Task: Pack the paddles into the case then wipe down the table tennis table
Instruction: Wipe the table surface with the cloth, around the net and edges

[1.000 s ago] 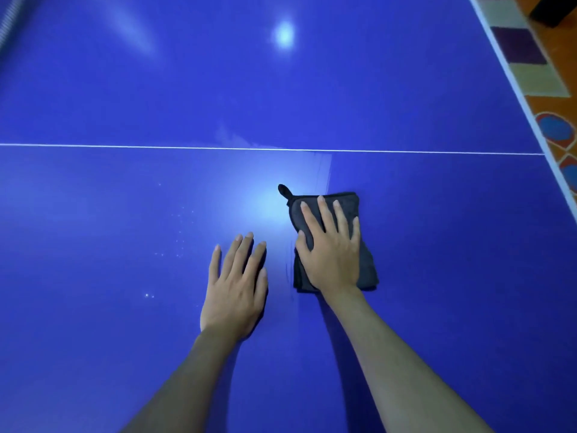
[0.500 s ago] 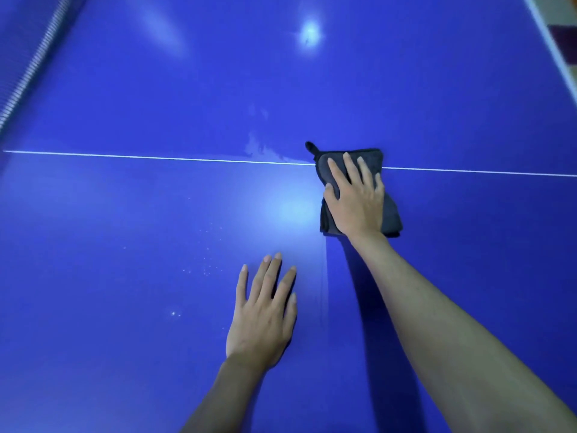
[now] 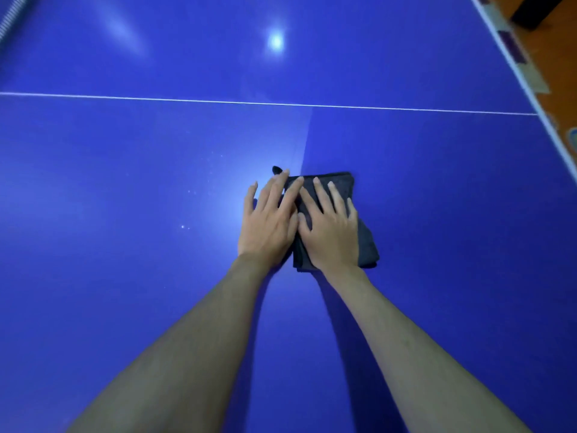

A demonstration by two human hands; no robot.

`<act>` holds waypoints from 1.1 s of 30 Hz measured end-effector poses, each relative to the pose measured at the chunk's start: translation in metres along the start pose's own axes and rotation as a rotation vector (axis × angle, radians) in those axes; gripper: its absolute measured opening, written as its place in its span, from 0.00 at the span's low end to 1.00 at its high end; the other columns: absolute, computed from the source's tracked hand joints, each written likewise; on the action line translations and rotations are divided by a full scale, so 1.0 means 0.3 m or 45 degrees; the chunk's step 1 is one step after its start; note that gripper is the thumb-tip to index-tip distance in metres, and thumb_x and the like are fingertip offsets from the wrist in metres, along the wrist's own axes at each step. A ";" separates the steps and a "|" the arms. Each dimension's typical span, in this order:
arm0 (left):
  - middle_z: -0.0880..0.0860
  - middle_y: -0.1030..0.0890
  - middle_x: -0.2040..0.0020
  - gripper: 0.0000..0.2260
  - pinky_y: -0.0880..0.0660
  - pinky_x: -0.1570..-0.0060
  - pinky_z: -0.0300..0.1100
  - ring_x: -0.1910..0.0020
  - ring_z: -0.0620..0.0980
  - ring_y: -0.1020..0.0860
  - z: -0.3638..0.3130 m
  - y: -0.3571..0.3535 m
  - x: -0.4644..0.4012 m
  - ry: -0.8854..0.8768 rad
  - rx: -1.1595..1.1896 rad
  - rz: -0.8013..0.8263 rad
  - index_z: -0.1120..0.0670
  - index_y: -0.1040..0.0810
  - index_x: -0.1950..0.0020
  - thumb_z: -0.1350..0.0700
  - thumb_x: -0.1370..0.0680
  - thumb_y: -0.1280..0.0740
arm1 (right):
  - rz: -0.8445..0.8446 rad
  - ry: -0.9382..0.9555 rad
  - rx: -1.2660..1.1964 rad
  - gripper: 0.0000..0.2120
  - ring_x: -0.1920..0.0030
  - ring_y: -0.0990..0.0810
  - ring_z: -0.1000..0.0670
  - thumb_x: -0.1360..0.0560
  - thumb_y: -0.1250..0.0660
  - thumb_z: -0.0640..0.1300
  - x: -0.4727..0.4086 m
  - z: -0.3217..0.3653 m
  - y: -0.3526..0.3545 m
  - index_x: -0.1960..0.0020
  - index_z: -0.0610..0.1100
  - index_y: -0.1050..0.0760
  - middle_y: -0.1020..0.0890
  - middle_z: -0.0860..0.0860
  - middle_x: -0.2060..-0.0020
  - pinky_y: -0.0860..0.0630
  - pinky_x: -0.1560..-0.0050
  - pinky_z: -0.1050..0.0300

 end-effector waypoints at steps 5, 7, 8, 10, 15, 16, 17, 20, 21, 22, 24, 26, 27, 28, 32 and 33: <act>0.54 0.31 0.22 0.20 0.40 0.24 0.57 0.25 0.55 0.31 0.093 0.087 0.109 0.097 0.082 -0.164 0.51 0.31 0.25 0.54 0.17 0.43 | 0.036 -0.057 0.048 0.27 0.16 0.44 0.48 0.16 0.45 0.55 0.312 0.098 0.023 0.17 0.57 0.39 0.39 0.53 0.17 0.43 0.20 0.39; 0.54 0.31 0.22 0.19 0.40 0.24 0.58 0.24 0.56 0.31 0.160 0.107 0.148 0.116 0.025 -0.152 0.52 0.30 0.25 0.53 0.16 0.43 | 0.050 -0.064 0.056 0.27 0.16 0.45 0.47 0.16 0.44 0.55 0.404 0.130 0.029 0.17 0.57 0.40 0.40 0.53 0.17 0.43 0.20 0.39; 0.55 0.31 0.23 0.18 0.40 0.24 0.59 0.24 0.57 0.32 0.197 0.113 0.162 0.135 -0.007 -0.139 0.53 0.30 0.26 0.53 0.16 0.43 | 0.056 -0.062 0.053 0.27 0.16 0.45 0.47 0.16 0.45 0.55 0.427 0.141 0.033 0.17 0.57 0.39 0.40 0.53 0.17 0.43 0.20 0.39; 0.56 0.31 0.23 0.19 0.41 0.24 0.61 0.24 0.58 0.33 0.255 0.112 0.187 0.177 -0.048 -0.100 0.54 0.31 0.26 0.51 0.16 0.44 | 0.070 -0.061 0.050 0.27 0.16 0.45 0.47 0.16 0.46 0.56 0.436 0.145 0.040 0.17 0.57 0.40 0.40 0.53 0.17 0.43 0.20 0.39; 0.54 0.36 0.20 0.22 0.47 0.21 0.60 0.20 0.55 0.39 0.294 0.096 0.192 0.262 -0.018 -0.003 0.53 0.34 0.23 0.46 0.15 0.48 | 0.070 -0.087 0.053 0.28 0.16 0.46 0.48 0.16 0.48 0.57 0.275 0.136 0.015 0.17 0.58 0.41 0.41 0.54 0.16 0.45 0.19 0.38; 0.53 0.36 0.20 0.22 0.47 0.21 0.60 0.20 0.55 0.39 0.294 0.093 0.194 0.271 -0.014 0.008 0.53 0.34 0.23 0.46 0.15 0.48 | 0.060 -0.092 0.055 0.28 0.16 0.46 0.47 0.17 0.48 0.57 0.226 0.133 0.009 0.17 0.58 0.41 0.40 0.53 0.17 0.45 0.19 0.38; 0.53 0.36 0.20 0.22 0.47 0.21 0.60 0.20 0.55 0.39 0.293 0.090 0.193 0.276 -0.011 0.019 0.53 0.34 0.23 0.46 0.15 0.48 | 0.051 -0.100 0.060 0.28 0.16 0.45 0.47 0.17 0.47 0.57 0.173 0.128 0.003 0.17 0.58 0.41 0.40 0.53 0.17 0.44 0.19 0.38; 0.54 0.38 0.19 0.23 0.47 0.21 0.60 0.20 0.55 0.40 0.299 0.086 0.183 0.298 -0.007 0.057 0.53 0.34 0.23 0.46 0.16 0.47 | 0.027 -0.102 0.043 0.28 0.17 0.43 0.47 0.17 0.47 0.57 -0.009 0.115 -0.016 0.17 0.57 0.39 0.39 0.53 0.17 0.43 0.20 0.36; 0.54 0.39 0.18 0.22 0.46 0.21 0.61 0.19 0.56 0.40 0.302 0.083 0.183 0.296 -0.024 0.069 0.53 0.34 0.22 0.47 0.16 0.47 | 0.022 -0.097 0.039 0.28 0.17 0.43 0.46 0.17 0.47 0.57 -0.067 0.112 -0.023 0.17 0.57 0.38 0.38 0.52 0.17 0.43 0.20 0.36; 0.55 0.41 0.18 0.22 0.45 0.21 0.61 0.19 0.56 0.40 0.303 0.077 0.184 0.283 -0.052 0.082 0.53 0.35 0.22 0.48 0.15 0.48 | 0.018 -0.091 0.041 0.27 0.17 0.42 0.46 0.17 0.47 0.57 -0.125 0.109 -0.033 0.18 0.56 0.38 0.38 0.52 0.17 0.43 0.20 0.36; 0.57 0.44 0.17 0.23 0.44 0.22 0.63 0.19 0.57 0.40 0.305 0.066 0.184 0.250 -0.108 0.111 0.54 0.35 0.21 0.49 0.15 0.49 | 0.010 -0.075 0.046 0.27 0.17 0.42 0.45 0.17 0.47 0.57 -0.248 0.104 -0.052 0.18 0.56 0.37 0.37 0.51 0.18 0.42 0.21 0.35; 0.58 0.44 0.16 0.23 0.43 0.22 0.64 0.19 0.58 0.41 0.309 0.057 0.184 0.235 -0.136 0.132 0.55 0.34 0.21 0.50 0.15 0.49 | 0.004 -0.068 0.032 0.28 0.18 0.41 0.45 0.17 0.47 0.57 -0.365 0.103 -0.071 0.18 0.56 0.36 0.37 0.51 0.18 0.42 0.21 0.35; 0.58 0.44 0.17 0.23 0.43 0.23 0.64 0.19 0.58 0.40 0.311 0.055 0.183 0.235 -0.144 0.139 0.55 0.33 0.21 0.50 0.15 0.49 | 0.001 -0.066 0.030 0.28 0.18 0.41 0.45 0.18 0.47 0.57 -0.416 0.105 -0.080 0.18 0.56 0.36 0.36 0.51 0.18 0.42 0.21 0.35; 0.58 0.43 0.17 0.23 0.42 0.23 0.64 0.19 0.58 0.40 0.311 0.054 0.183 0.239 -0.153 0.148 0.55 0.32 0.22 0.49 0.15 0.50 | 0.001 -0.060 0.032 0.28 0.18 0.40 0.45 0.18 0.48 0.57 -0.465 0.109 -0.089 0.19 0.56 0.36 0.36 0.51 0.18 0.42 0.21 0.35; 0.56 0.41 0.17 0.24 0.41 0.24 0.66 0.19 0.57 0.39 0.312 0.053 0.178 0.251 -0.174 0.160 0.54 0.32 0.21 0.48 0.15 0.49 | 0.007 -0.028 0.019 0.27 0.18 0.40 0.45 0.18 0.47 0.57 -0.635 0.128 -0.126 0.19 0.56 0.35 0.36 0.51 0.18 0.41 0.21 0.35; 0.56 0.41 0.17 0.24 0.41 0.24 0.66 0.19 0.57 0.39 0.313 0.050 0.177 0.246 -0.183 0.163 0.54 0.32 0.21 0.48 0.15 0.49 | 0.006 -0.019 0.017 0.27 0.18 0.40 0.45 0.17 0.46 0.57 -0.668 0.134 -0.136 0.19 0.56 0.35 0.36 0.51 0.18 0.41 0.21 0.35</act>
Point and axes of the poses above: each hand's wrist, its own x-axis away from the middle knuckle, its own y-axis out of the back of the hand, z = x × y, the point moved 5 cm from there along -x, towards the middle knuckle
